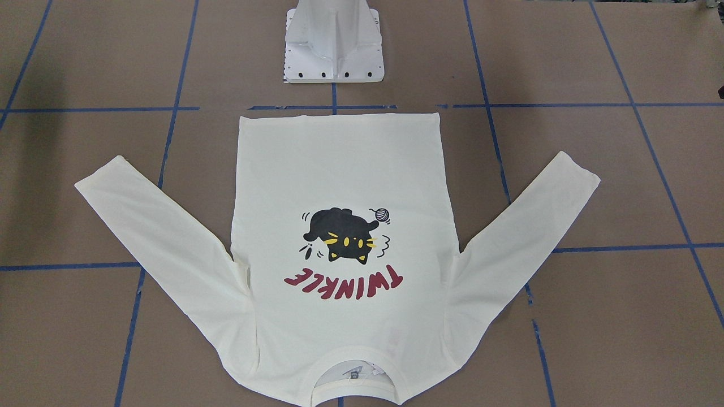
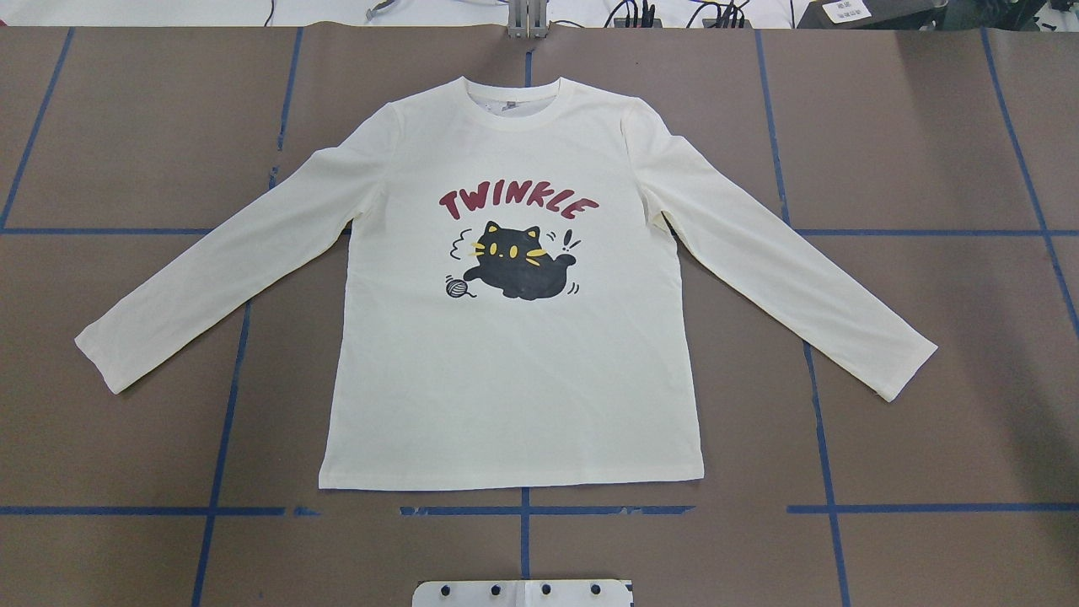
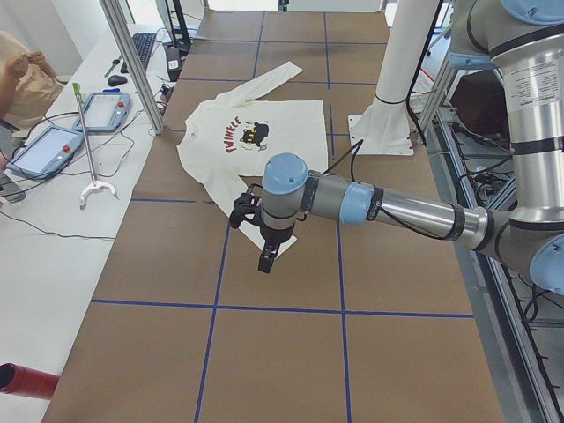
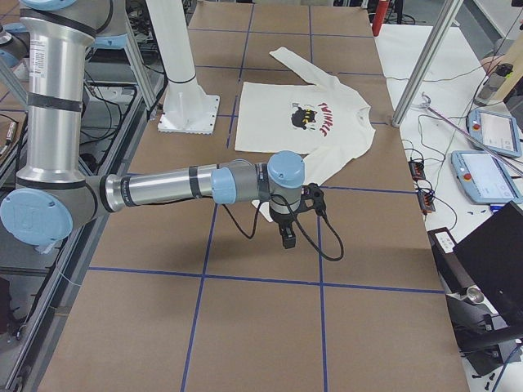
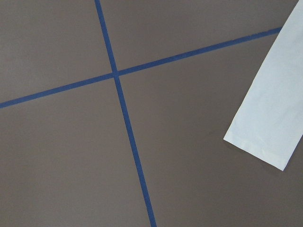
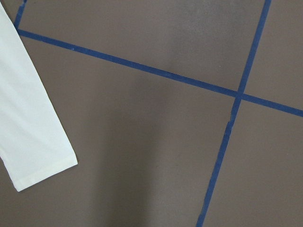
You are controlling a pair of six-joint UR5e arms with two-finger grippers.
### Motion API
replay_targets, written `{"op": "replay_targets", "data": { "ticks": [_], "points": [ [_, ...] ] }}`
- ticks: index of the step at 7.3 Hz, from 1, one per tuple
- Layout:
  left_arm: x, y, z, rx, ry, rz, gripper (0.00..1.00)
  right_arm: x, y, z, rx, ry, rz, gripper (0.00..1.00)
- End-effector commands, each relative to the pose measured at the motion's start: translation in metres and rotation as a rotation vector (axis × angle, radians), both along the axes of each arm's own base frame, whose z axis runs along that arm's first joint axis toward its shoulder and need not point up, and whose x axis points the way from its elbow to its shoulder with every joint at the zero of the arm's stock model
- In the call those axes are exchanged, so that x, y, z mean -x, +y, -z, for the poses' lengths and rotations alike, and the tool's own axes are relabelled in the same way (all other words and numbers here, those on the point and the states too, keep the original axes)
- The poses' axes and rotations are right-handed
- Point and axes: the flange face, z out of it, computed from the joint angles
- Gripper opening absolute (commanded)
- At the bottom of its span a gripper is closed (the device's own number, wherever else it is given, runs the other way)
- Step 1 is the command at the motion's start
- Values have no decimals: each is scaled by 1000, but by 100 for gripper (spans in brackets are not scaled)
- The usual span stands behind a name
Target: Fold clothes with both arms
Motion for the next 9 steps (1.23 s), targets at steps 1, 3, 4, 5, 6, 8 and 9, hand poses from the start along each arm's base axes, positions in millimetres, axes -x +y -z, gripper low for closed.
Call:
{"op": "replay_targets", "data": {
  "ticks": [1, 3, 4, 5, 6, 8, 9],
  "points": [
    [-2, 1, 13, -23, 3, -3, 100, -8, 7, 11, -28, -10, 5, 100],
    [-1, 7, 8, -12, 3, -2, 100, -8, 31, 8, -1, -17, -9, 100],
    [-2, 6, 8, 23, 17, 33, 100, 4, 31, 12, 32, -50, -13, 100],
    [-3, 6, 14, 28, 23, 53, 100, 42, 30, 14, 121, -71, 6, 100],
    [-3, 7, 21, 12, 26, 51, 100, 70, 28, 23, 161, -94, 8, 100],
    [-3, 7, 23, -2, 27, 52, 100, 120, 33, 25, 223, -94, -49, 100],
    [-3, 7, 23, -1, 27, 52, 100, 137, 31, -6, 207, -48, -57, 100]
  ]
}}
